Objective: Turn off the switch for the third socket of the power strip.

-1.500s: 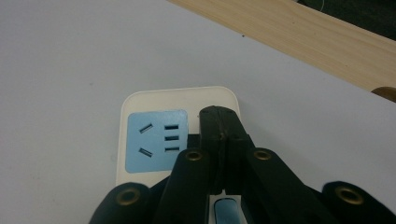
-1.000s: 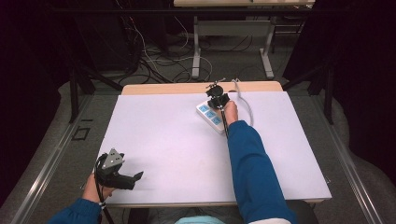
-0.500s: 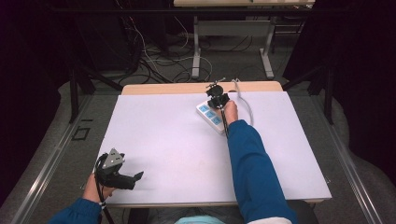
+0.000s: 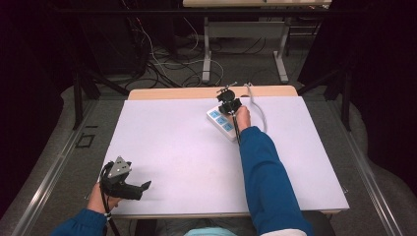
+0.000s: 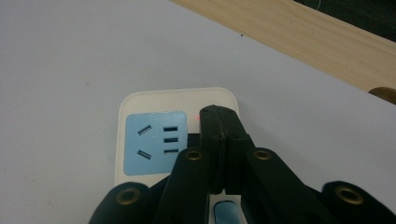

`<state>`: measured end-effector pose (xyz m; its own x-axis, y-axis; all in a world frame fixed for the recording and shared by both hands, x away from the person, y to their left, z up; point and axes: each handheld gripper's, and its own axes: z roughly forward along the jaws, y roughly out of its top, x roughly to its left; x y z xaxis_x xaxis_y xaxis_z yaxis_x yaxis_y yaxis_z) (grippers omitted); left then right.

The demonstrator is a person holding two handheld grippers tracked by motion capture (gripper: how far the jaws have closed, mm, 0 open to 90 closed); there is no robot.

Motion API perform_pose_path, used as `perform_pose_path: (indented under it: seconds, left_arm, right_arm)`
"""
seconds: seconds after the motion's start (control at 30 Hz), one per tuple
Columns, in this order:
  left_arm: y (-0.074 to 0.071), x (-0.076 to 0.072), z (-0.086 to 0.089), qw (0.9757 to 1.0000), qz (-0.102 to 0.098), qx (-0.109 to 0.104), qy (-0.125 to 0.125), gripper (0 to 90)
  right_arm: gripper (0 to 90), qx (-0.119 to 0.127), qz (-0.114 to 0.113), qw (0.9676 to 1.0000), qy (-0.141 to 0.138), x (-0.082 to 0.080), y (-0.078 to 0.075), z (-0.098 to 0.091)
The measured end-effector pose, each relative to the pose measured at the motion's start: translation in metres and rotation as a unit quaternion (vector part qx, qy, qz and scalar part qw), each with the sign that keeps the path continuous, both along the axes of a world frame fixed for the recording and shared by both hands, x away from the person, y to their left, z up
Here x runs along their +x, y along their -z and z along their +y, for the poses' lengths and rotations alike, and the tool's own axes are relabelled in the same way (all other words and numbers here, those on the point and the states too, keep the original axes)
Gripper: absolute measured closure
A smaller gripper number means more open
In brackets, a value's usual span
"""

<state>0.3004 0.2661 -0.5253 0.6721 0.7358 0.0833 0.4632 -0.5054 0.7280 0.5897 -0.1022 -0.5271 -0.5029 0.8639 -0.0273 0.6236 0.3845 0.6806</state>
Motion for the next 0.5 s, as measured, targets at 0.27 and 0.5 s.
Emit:
perform_pose_path:
  seconds: [0.27, 0.5]
  left_arm:
    - [-0.0005, -0.0006, 0.0002, 1.0000, -0.002, 0.002, 0.001, 0.2]
    - [-0.0003, -0.0008, -0.0005, 1.0000, -0.002, -0.001, 0.000, 0.2]
  right_arm:
    - [90.0, 0.005, 0.003, 1.0000, 0.002, 0.0000, 0.0017, -0.0013]
    - [90.0, 0.006, 0.005, 1.0000, 0.002, -0.0006, 0.0018, -0.0028]
